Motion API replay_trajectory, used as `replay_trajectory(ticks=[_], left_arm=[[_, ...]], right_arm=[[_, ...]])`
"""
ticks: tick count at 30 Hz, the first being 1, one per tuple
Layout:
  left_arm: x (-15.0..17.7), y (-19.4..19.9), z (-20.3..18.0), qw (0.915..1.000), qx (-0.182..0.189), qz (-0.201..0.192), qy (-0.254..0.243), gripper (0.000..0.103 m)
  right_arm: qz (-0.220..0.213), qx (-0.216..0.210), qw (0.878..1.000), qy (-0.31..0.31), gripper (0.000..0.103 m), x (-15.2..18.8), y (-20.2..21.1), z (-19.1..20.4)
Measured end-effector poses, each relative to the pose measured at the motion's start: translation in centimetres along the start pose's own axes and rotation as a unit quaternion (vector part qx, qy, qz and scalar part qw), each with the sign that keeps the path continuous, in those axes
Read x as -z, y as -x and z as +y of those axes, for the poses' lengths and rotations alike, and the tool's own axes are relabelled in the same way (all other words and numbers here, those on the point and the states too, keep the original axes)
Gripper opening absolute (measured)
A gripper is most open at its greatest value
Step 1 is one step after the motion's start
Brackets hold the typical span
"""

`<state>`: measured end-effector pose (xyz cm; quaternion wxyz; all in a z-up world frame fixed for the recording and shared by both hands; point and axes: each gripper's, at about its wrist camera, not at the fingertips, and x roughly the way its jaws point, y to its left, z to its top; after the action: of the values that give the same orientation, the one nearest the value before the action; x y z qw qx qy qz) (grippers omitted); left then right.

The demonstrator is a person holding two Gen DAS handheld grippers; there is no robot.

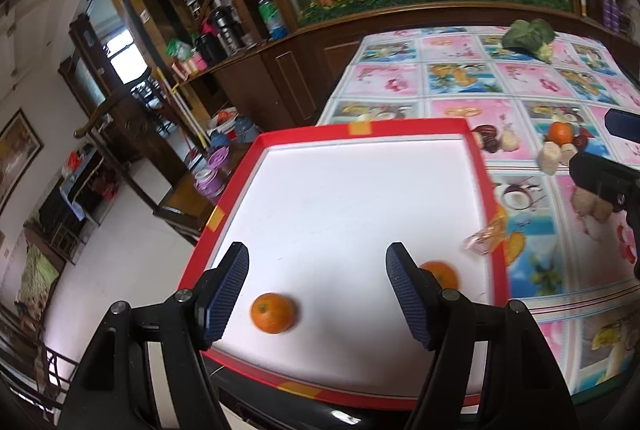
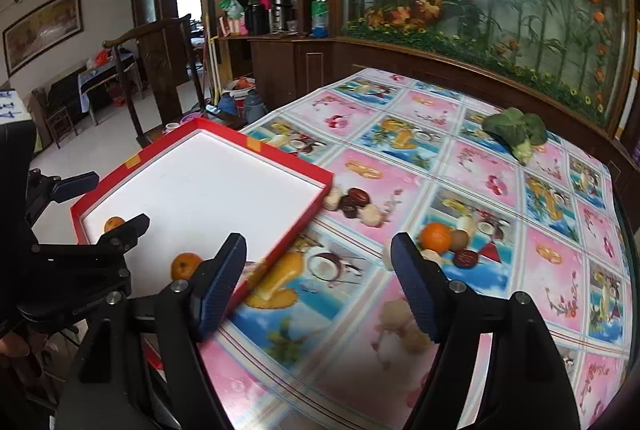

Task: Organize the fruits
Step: 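Move both open grippers back toward the fruits on the tablecloth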

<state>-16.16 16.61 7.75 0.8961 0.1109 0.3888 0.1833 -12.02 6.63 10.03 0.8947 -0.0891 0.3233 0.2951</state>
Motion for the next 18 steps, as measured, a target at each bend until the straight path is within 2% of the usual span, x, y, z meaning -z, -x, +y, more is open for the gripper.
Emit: replay_trajectory(ticks=[7, 13, 18], left_arm=[[-0.9, 0.8, -2.8, 0.9996, 0.017, -0.001, -0.022, 0.071], [-0.2, 0.9, -6.7, 0.9939, 0.09, 0.018, -0.061, 0.072], [-0.1, 0.4, -9.4, 0.9878, 0.129, 0.039, -0.078, 0.072]], right_arm=[[-0.003, 0.023, 0.999, -0.028, 0.076, 1.3, 1.3, -4.3], [0.035, 0.07, 0.996, -0.035, 0.076, 4.6, 1.7, -9.0], [0.079, 0.061, 0.992, -0.072, 0.076, 7.0, 1.0, -12.0]])
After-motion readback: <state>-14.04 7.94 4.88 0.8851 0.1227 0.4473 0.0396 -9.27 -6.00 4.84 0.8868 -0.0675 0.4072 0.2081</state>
